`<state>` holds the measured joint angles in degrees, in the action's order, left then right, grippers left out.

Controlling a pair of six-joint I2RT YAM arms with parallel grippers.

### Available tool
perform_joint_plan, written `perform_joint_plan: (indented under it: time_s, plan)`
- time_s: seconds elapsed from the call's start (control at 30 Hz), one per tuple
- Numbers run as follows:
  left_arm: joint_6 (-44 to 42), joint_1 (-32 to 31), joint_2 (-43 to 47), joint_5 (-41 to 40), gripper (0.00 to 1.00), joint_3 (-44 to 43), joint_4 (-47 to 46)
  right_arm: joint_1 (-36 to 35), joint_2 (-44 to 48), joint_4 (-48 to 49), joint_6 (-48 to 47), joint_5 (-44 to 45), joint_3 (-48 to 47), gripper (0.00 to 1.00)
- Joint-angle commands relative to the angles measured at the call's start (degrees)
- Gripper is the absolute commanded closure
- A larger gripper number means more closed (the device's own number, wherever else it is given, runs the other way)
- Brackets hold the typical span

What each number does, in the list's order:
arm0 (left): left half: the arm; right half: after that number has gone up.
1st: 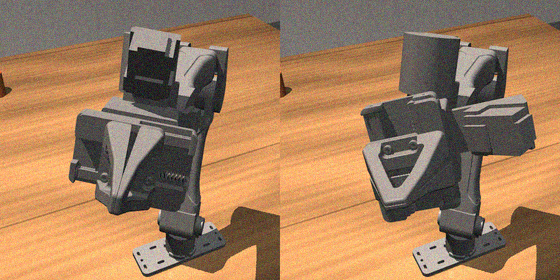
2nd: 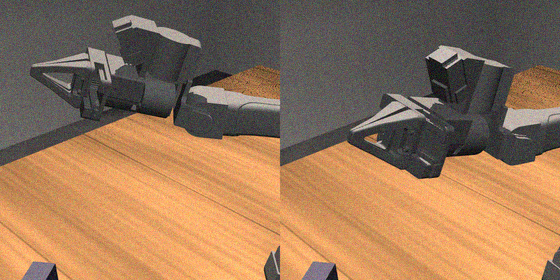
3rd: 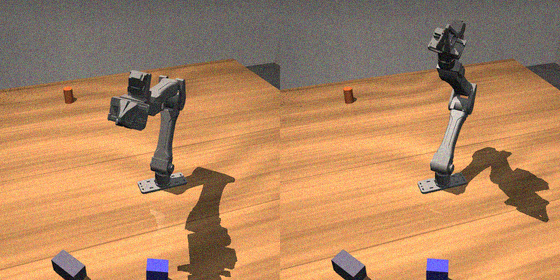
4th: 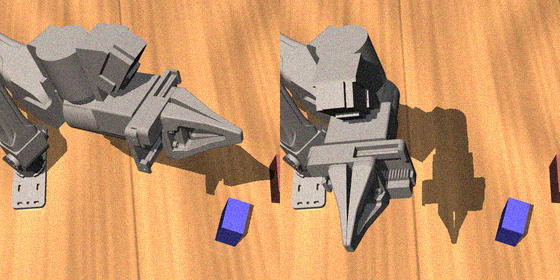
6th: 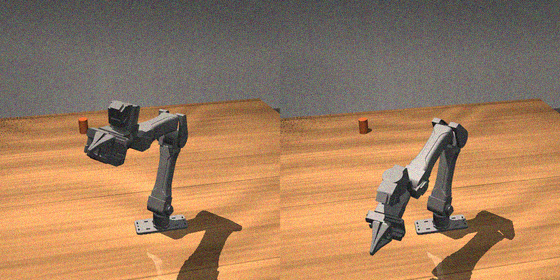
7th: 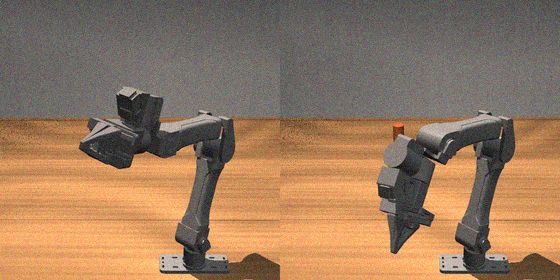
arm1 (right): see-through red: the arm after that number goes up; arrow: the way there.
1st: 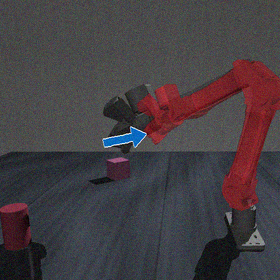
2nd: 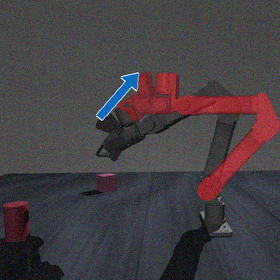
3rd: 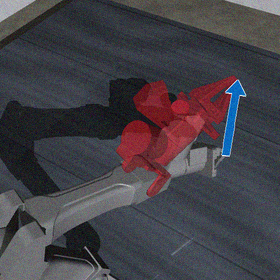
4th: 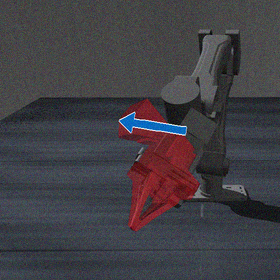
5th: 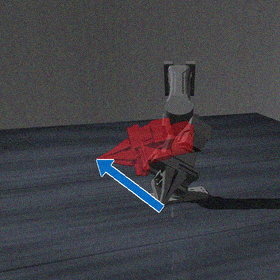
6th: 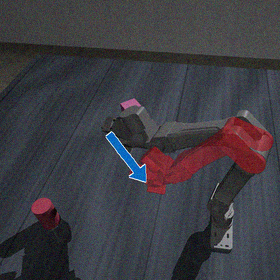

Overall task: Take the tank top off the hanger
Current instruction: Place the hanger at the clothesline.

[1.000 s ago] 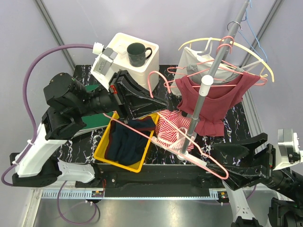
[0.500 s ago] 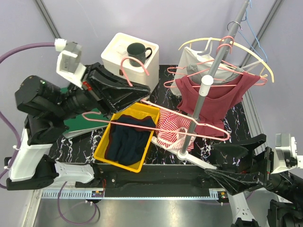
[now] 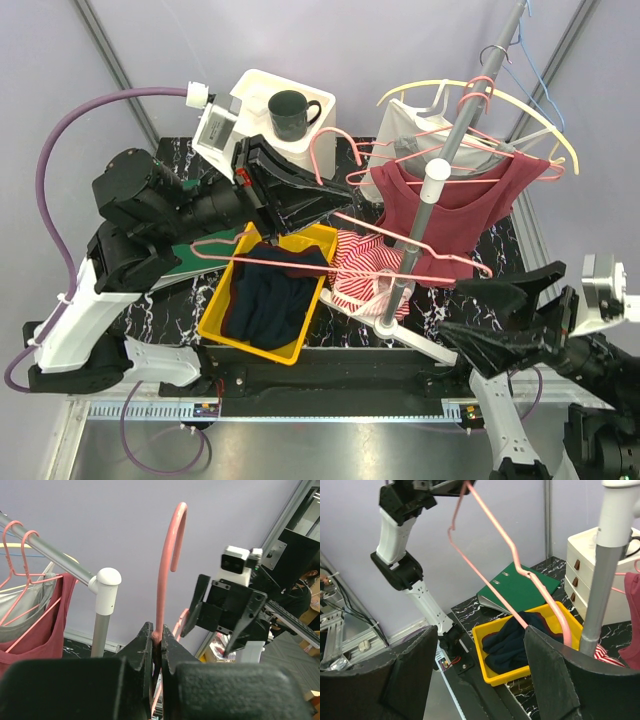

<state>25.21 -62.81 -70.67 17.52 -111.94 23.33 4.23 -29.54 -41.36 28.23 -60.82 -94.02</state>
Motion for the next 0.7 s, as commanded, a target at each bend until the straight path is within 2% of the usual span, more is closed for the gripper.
perform_joint_plan:
  time_s: [0.0, 0.23, 0.53, 0.67]
  plan:
    - [-1.7, 0.0, 2.6, -1.1, 1.0, -0.1, -2.9, -0.3, -2.4, 1.1, -2.1, 3.3, 2.3, 0.23]
    - [-4.0, 0.0, 4.3, -4.7, 1.0, -1.6, -0.8, -0.3, -2.2, 1.1, -2.2, 2.4, 3.8, 0.23]
    - [-3.1, 0.0, 2.3, -0.4, 1.0, -0.9, -0.7, -0.3, -3.9, 1.5, -2.3, 3.9, 1.0, 0.2]
    - [-1.9, 0.0, 1.5, 1.9, 1.0, -1.0, -1.5, -0.3, -4.4, 3.4, -0.5, 3.3, 1.0, 0.25]
